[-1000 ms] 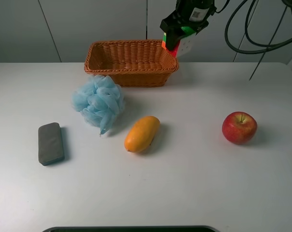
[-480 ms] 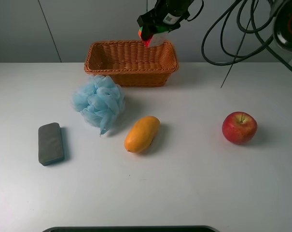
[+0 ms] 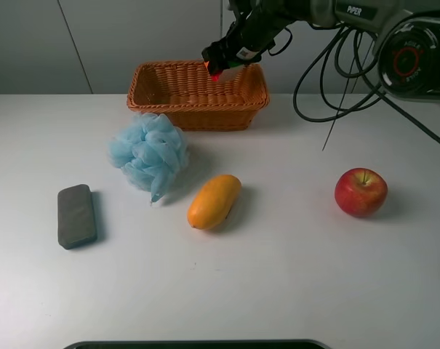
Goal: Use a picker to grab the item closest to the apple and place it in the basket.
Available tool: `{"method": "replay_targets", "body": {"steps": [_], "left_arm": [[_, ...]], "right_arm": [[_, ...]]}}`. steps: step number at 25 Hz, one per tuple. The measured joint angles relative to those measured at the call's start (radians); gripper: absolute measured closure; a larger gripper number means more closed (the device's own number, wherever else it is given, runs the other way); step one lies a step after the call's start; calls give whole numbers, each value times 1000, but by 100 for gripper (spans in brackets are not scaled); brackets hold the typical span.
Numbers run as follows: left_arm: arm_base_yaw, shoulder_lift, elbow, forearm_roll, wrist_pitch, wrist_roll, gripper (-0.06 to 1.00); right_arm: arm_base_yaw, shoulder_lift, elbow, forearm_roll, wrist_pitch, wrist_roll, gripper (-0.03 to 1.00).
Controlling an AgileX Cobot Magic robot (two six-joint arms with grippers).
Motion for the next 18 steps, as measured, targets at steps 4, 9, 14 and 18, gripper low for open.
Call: {"method": "replay_targets", "body": {"steps": [4,9,14,18], "left_arm": [[0,0,0,0,0,0,20],[0,0,0,0,0,0,20],[0,0,0,0,0,0,20],[0,0,0,0,0,0,20]], "right_arm": [[0,14,0,23,-2,0,53],[0,22,0,40,9,0,53],[0,25,-2,45,13,27,28],[0,25,-2,45,31,33,27]]}}
